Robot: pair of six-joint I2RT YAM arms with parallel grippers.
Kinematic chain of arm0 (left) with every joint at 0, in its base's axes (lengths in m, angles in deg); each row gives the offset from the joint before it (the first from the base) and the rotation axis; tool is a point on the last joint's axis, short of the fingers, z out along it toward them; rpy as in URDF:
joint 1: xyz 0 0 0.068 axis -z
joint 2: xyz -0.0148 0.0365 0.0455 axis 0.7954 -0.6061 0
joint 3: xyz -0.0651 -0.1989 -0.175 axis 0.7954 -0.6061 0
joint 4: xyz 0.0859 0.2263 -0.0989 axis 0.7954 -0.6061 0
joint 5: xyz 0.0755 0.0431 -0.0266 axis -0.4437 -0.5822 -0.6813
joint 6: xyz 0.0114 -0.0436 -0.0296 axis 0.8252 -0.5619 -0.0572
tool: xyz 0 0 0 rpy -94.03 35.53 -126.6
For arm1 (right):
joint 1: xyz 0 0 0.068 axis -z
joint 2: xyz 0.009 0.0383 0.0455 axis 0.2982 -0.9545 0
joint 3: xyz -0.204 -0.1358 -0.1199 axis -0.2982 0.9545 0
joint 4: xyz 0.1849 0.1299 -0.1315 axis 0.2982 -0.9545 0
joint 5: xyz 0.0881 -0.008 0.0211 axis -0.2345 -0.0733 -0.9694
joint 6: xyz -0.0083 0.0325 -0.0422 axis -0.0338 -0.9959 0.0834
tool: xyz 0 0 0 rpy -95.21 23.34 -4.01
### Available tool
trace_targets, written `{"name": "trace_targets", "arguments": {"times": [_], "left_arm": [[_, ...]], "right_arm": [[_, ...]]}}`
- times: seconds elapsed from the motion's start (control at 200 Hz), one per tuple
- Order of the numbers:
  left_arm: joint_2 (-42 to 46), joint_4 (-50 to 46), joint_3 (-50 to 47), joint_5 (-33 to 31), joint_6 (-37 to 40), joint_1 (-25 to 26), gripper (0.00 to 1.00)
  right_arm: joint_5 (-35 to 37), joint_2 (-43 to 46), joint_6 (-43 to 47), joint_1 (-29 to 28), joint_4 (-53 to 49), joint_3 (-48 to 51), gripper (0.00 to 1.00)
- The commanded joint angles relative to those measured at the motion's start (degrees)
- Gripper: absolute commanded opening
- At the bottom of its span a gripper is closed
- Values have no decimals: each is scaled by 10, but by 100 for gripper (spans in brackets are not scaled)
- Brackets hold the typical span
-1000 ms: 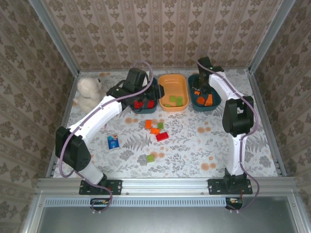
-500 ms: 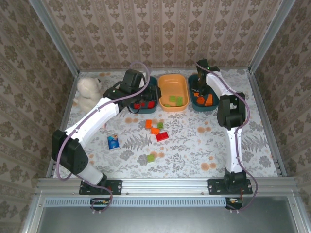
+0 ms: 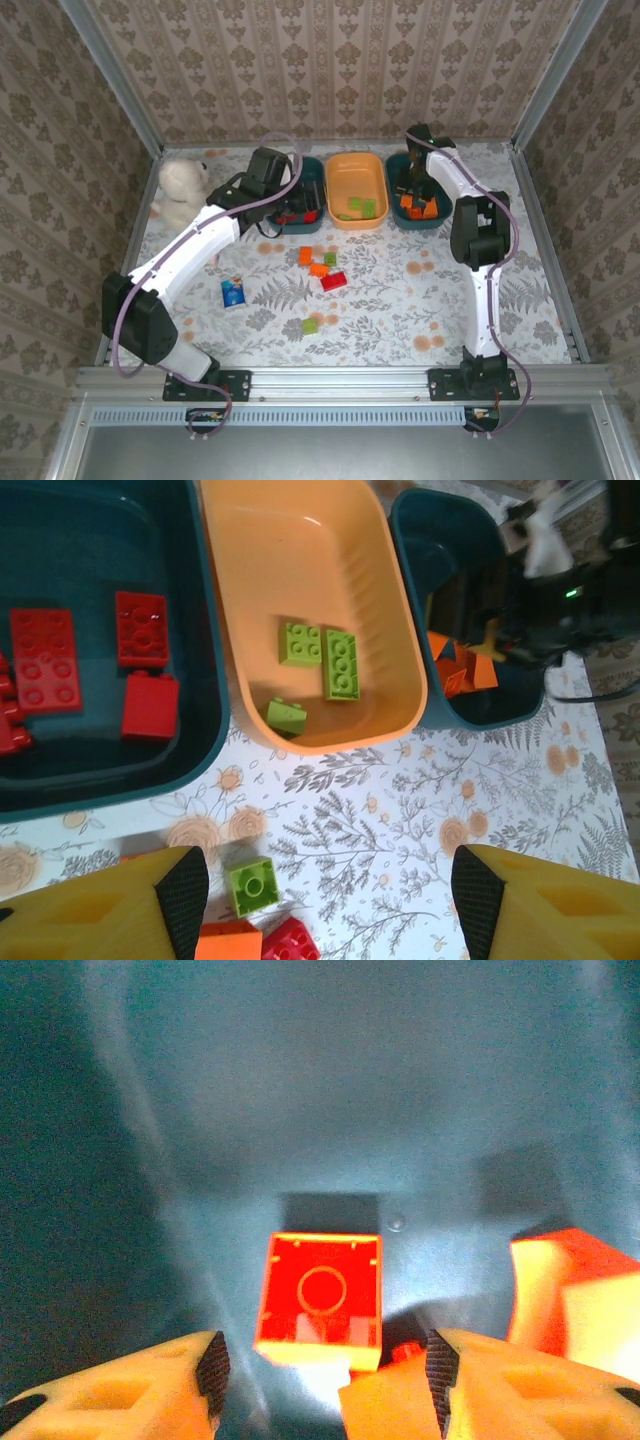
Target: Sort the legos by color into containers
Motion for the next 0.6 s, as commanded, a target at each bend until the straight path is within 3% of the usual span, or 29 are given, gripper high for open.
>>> {"name": "trace_targets", "arguments": {"times": [0.0, 0.16, 0.41, 0.595], "left_arm": [[38, -26, -20, 1, 13, -5, 70], [58, -65, -55, 45, 84, -1, 70], [49, -72, -155, 83, 226, 56, 70], [-15, -58, -163, 70, 239, 93, 68]], "right_arm": [[22, 79, 10, -9, -5, -27, 60], [24, 197, 13, -42, 57, 62, 60], [-85, 477, 34, -167, 262, 442, 63], [-112, 658, -13, -256, 285, 636, 64]]}}
